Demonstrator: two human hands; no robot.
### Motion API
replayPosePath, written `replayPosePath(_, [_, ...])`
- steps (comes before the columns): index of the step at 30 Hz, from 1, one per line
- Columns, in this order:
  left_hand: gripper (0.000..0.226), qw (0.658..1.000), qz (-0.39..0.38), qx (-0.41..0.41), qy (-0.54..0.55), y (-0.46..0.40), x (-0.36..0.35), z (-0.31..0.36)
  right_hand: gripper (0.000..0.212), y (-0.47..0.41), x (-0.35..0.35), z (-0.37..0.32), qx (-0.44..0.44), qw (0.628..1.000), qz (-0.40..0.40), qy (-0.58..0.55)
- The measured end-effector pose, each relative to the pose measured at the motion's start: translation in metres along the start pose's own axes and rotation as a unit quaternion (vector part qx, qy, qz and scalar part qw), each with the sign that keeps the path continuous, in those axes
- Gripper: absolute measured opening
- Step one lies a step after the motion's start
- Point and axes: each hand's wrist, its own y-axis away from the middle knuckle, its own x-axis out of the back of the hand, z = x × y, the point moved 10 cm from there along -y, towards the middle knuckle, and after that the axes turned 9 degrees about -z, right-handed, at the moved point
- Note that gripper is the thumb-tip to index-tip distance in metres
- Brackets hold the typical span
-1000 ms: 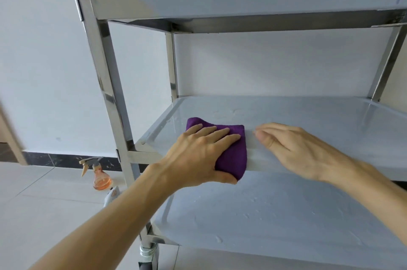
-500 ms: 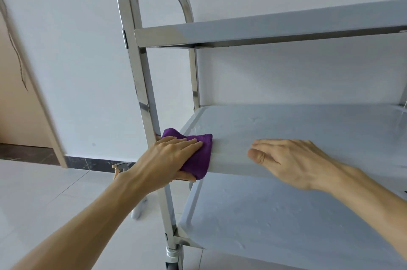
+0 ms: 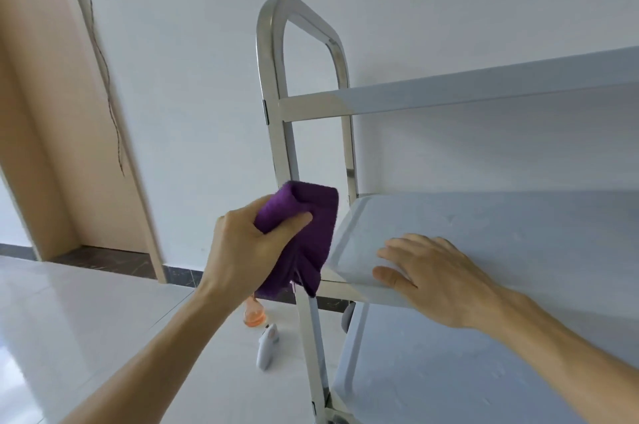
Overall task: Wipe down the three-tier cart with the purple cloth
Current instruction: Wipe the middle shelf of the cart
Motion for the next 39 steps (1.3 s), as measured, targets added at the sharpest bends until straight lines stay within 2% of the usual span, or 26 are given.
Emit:
replayPosePath(3, [0.005,0.986,0.158,-0.026,0.040,-0.004,0.056,0.007,0.058,-0.008,-0.012,-0.020,0.028,0.999,-0.023,-0.003])
replayPosePath(5, [0.009,0.967,0.246,-0.052,0.032,-0.005,0.085,0.016,0.056,-0.009,-0.020,-0.025,0.039,0.999,-0.035,0.010])
replayPosePath(8, [0.012,0.949,0.308,-0.063,0.039,-0.013,0.098,0.023,0.063,-0.007,-0.022,-0.022,0.040,0.998,-0.042,0.011])
replayPosePath(10, [0.005,0.956,0.284,-0.035,0.063,-0.026,0.083,0.016,0.072,-0.004,-0.024,-0.023,0.040,0.998,-0.047,0.026])
replayPosePath(11, [0.009,0.962,0.262,-0.017,0.073,-0.031,0.070,0.012,0.077,-0.003,-0.025,-0.024,0.041,0.997,-0.048,0.041])
replayPosePath(15, [0.048,0.983,0.169,-0.025,0.066,-0.047,0.008,0.022,0.085,-0.004,-0.024,-0.027,0.037,0.996,-0.044,0.069])
replayPosePath(18, [0.071,0.987,0.136,-0.032,-0.075,-0.050,-0.027,0.031,0.085,-0.003,-0.023,-0.026,0.038,0.996,-0.044,0.072])
replayPosePath(20, [0.065,0.981,0.138,-0.044,-0.128,-0.047,-0.035,0.028,0.080,-0.003,-0.024,-0.025,0.039,0.995,-0.046,0.082])
replayPosePath(22, [0.059,0.984,0.139,-0.054,-0.100,-0.047,-0.035,0.017,0.076,-0.004,-0.026,-0.023,0.036,0.994,-0.052,0.087])
replayPosePath(27, [0.080,0.985,0.163,-0.026,-0.052,-0.060,-0.025,-0.004,0.074,-0.006,-0.032,-0.018,0.028,0.994,-0.071,0.076])
replayPosePath(34, [0.071,0.963,0.238,-0.016,-0.129,-0.065,-0.022,-0.006,0.072,-0.006,-0.034,-0.022,0.039,0.993,-0.060,0.092])
replayPosePath(37, [0.070,0.968,0.218,-0.009,-0.128,-0.041,-0.036,-0.027,0.073,-0.006,-0.034,-0.023,0.040,0.993,-0.059,0.099])
replayPosePath(39, [0.068,0.977,0.188,0.024,-0.097,-0.019,-0.049,-0.053,0.073,-0.006,-0.034,-0.024,0.040,0.993,-0.061,0.093])
